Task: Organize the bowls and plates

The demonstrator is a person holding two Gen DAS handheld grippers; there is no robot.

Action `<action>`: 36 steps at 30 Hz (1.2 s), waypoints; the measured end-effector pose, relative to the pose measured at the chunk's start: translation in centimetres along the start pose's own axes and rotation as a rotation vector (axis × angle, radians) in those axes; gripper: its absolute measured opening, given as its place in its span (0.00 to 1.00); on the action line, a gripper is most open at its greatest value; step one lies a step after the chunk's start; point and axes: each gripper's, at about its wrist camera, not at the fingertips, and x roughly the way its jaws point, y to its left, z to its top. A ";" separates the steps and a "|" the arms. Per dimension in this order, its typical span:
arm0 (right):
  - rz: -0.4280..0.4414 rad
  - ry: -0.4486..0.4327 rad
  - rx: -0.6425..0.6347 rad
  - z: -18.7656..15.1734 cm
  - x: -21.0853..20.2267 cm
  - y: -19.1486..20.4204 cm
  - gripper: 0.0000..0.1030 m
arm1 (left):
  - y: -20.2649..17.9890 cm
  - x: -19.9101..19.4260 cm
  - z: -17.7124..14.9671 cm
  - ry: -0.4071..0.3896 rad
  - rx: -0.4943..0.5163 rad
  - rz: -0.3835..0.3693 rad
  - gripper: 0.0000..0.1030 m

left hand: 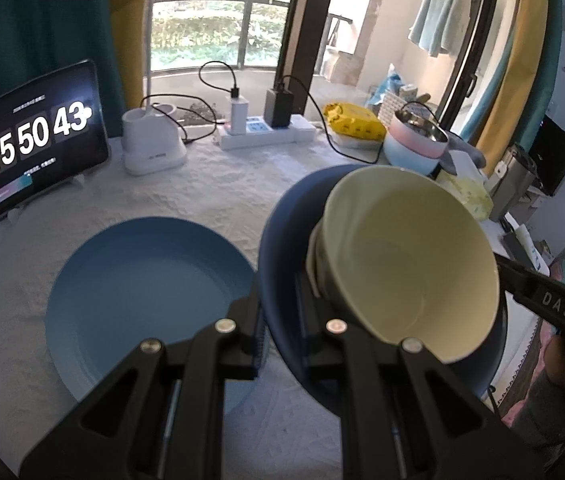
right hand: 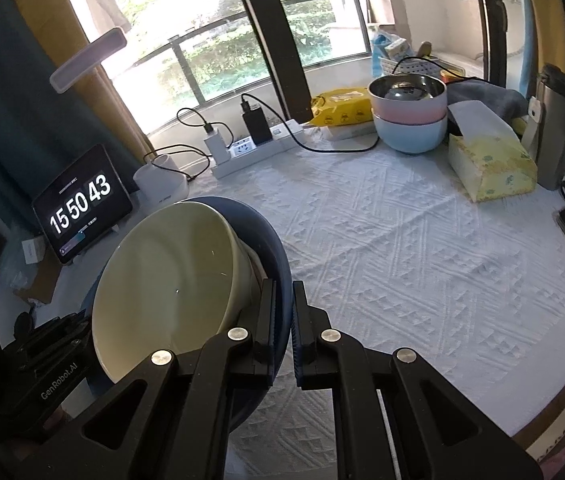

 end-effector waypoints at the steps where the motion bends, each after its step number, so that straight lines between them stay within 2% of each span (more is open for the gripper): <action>1: 0.002 0.001 -0.005 0.1 0.1 0.3 0.09 | 0.2 -0.1 0.0 -0.002 -0.002 0.002 0.11; 21: 0.066 0.012 -0.108 1.9 1.7 5.4 0.09 | 4.9 -2.0 0.5 -0.057 -0.088 0.059 0.11; 36: 0.113 0.059 -0.177 2.1 5.2 10.2 0.09 | 10.3 -2.4 -0.1 -0.060 -0.163 0.117 0.11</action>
